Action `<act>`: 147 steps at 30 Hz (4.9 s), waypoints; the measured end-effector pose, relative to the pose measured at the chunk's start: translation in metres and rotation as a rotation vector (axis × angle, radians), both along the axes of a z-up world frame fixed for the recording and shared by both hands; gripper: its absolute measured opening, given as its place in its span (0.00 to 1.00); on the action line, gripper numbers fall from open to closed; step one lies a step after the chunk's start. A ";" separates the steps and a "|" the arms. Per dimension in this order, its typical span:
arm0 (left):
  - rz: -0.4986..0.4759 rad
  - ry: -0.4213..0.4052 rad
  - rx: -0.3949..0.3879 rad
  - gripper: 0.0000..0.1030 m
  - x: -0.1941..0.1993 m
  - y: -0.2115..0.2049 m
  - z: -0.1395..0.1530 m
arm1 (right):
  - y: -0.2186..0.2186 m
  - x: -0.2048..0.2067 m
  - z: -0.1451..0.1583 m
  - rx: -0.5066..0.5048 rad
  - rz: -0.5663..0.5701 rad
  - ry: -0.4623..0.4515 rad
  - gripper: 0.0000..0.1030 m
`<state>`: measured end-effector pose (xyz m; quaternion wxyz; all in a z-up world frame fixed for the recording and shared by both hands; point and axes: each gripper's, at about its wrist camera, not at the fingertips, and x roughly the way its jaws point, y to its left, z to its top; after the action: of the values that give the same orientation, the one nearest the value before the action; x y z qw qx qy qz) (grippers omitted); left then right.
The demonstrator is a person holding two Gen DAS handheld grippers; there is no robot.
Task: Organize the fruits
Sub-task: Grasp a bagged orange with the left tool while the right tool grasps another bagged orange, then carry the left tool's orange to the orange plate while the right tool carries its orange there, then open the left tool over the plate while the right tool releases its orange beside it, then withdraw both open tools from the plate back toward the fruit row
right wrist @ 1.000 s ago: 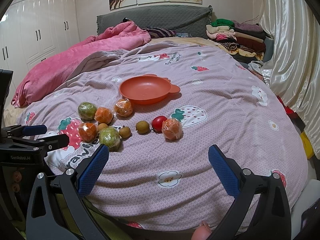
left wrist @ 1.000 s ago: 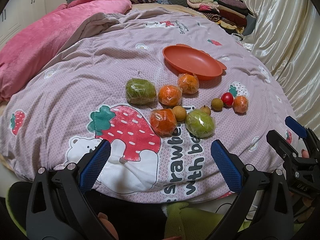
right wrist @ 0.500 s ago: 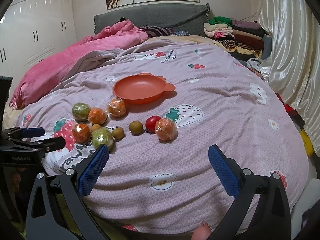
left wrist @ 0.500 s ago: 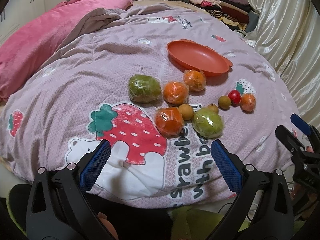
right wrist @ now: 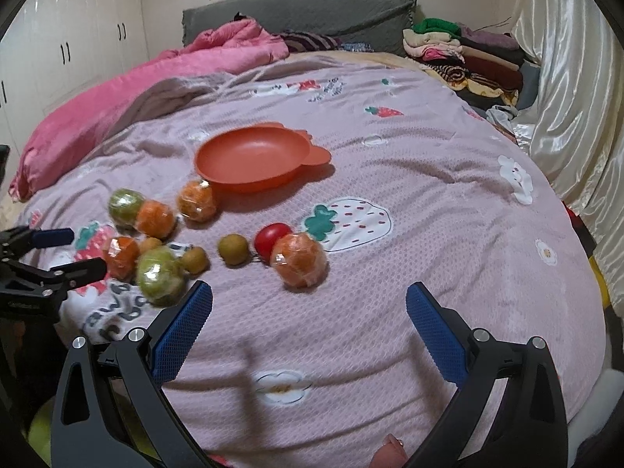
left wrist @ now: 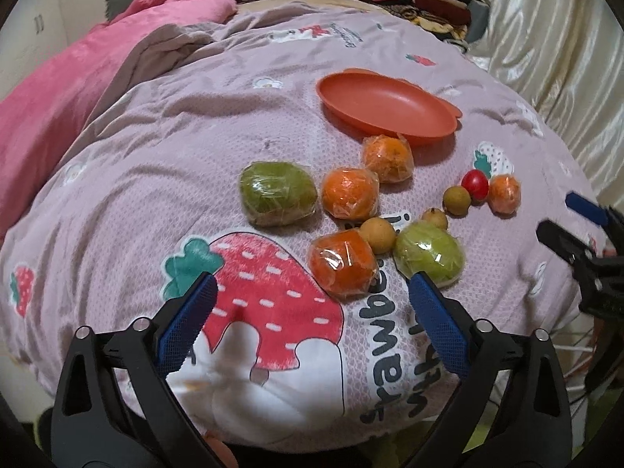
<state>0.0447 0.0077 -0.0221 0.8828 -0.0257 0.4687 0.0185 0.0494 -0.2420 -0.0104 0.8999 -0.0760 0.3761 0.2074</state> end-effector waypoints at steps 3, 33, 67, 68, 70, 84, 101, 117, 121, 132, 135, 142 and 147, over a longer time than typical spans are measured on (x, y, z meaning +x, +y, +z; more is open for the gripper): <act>-0.034 0.012 -0.006 0.77 0.006 -0.002 -0.005 | 0.002 0.011 -0.005 -0.010 0.018 0.023 0.96; -0.109 0.035 -0.166 0.33 0.030 0.009 -0.009 | 0.010 0.054 -0.020 0.069 0.150 0.103 0.33; -0.247 0.020 -0.214 0.32 0.175 0.011 0.027 | 0.067 0.110 0.018 0.064 0.242 0.056 0.29; -0.250 0.024 -0.222 0.32 0.178 0.011 0.025 | 0.069 0.110 0.017 0.059 0.243 0.056 0.29; -0.253 0.030 -0.225 0.32 0.181 0.009 0.021 | 0.073 0.112 0.016 0.051 0.247 0.056 0.28; -0.255 0.072 -0.183 0.32 0.192 0.004 0.001 | 0.080 0.114 0.006 0.020 0.248 0.080 0.25; -0.270 0.053 -0.155 0.36 0.185 0.002 -0.001 | 0.082 0.109 0.009 0.007 0.242 0.065 0.26; -0.248 0.031 -0.152 0.43 0.172 0.009 0.011 | 0.074 0.101 0.018 0.024 0.216 0.045 0.39; -0.233 0.024 -0.148 0.44 0.166 0.013 0.016 | 0.073 0.099 0.020 0.028 0.212 0.044 0.42; -0.204 -0.016 -0.113 0.55 0.137 0.019 0.036 | 0.068 0.091 0.032 0.061 0.205 0.020 0.52; -0.211 -0.028 -0.109 0.59 0.129 0.016 0.040 | 0.066 0.090 0.033 0.065 0.201 0.018 0.55; -0.199 -0.049 -0.112 0.64 0.121 0.019 0.046 | 0.062 0.085 0.037 0.076 0.190 0.010 0.67; -0.174 -0.057 -0.111 0.70 0.117 0.026 0.049 | 0.058 0.080 0.041 0.080 0.184 0.003 0.73</act>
<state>0.1619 0.0340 0.0268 0.8912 -0.0340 0.4443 -0.0850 0.1290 -0.1835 0.0307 0.8788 -0.0740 0.3604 0.3039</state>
